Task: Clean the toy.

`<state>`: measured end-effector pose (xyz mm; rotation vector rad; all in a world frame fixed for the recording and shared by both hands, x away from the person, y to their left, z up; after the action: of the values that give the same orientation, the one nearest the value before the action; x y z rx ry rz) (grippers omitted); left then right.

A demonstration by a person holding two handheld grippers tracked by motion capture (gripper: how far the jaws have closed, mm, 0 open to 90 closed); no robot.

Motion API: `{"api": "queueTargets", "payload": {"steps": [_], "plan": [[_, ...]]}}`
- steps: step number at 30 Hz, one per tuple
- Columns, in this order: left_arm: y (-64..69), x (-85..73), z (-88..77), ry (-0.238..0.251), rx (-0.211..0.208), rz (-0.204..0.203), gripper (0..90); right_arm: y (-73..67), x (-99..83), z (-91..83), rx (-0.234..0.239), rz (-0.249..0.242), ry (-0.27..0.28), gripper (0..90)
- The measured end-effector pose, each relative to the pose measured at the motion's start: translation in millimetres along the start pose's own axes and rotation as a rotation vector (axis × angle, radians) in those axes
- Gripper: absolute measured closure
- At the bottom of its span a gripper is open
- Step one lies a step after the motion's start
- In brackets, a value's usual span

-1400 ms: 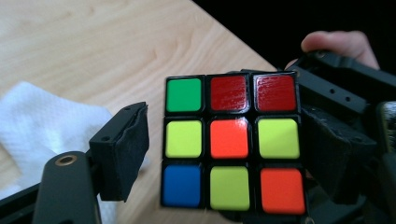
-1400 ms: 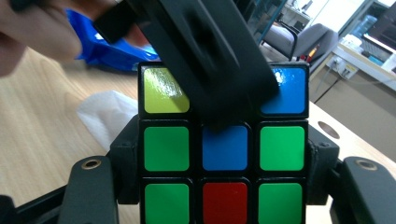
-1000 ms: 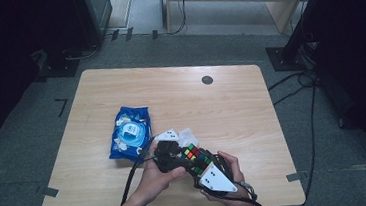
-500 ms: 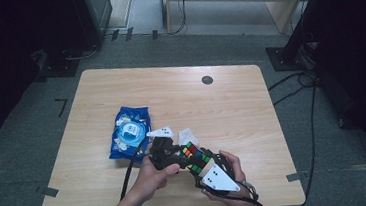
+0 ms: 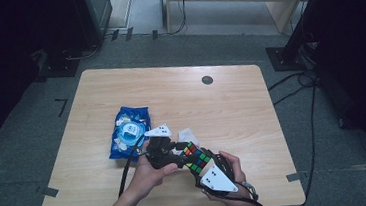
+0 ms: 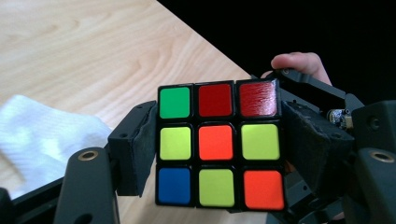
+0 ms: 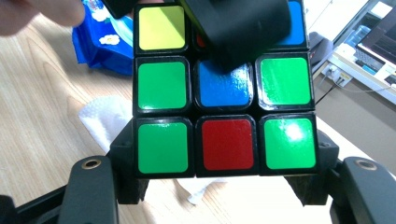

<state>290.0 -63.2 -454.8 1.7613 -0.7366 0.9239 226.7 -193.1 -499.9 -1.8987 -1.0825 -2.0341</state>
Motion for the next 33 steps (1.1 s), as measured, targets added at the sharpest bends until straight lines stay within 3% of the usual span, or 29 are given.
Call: {"api": "queueTargets", "payload": {"steps": [6, 10, 13, 16, 19, 22, 25, 33], "plan": [[-2.2, 2.7, -5.0, -0.001, -0.02, 0.022, 33.0, 2.9, -0.7, -0.8, 0.003, 0.015, -0.004, 34.9], [-1.8, 7.1, -12.5, 0.029, -0.06, 0.083, 36.3, 8.0, 0.1, -3.5, 0.021, 0.039, -0.002, 34.9], [-3.8, 8.1, -17.8, 0.036, -0.074, 0.152, 29.6, 12.3, -0.4, -5.9, 0.058, 0.034, -0.01, 34.9], [-3.8, 3.3, -19.2, 0.024, -0.062, 0.283, 21.2, 18.4, -1.3, -8.6, 0.097, 0.037, -0.034, 34.9], [-1.8, -4.5, -15.1, 0.0, -0.05, 0.372, 18.1, 28.0, -1.4, -10.6, 0.126, 0.056, -0.048, 34.9], [-0.4, -7.9, -12.4, -0.012, -0.083, 0.396, 17.5, 37.7, -0.2, -12.5, 0.159, 0.092, -0.053, 34.9], [-0.4, -9.1, -12.9, -0.023, -0.107, 0.424, 17.4, 44.4, 0.6, -14.5, 0.235, 0.125, -0.07, 34.9], [-8.1, -6.8, -17.0, -0.011, -0.143, 0.465, 15.5, 56.0, 6.0, -8.7, 0.398, 0.103, -0.118, 34.9]]}}
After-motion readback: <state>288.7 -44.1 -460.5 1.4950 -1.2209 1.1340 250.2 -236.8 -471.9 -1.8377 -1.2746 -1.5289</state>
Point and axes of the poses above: each handheld gripper's, and its own axes: z roughly forward along the jaws, x roughly out of its top, y roughly to its right, the point moved 5 cm from there along z, roughly forward along the jaws, and after that the axes turned 15 degrees about y, right-handed, at the moved point
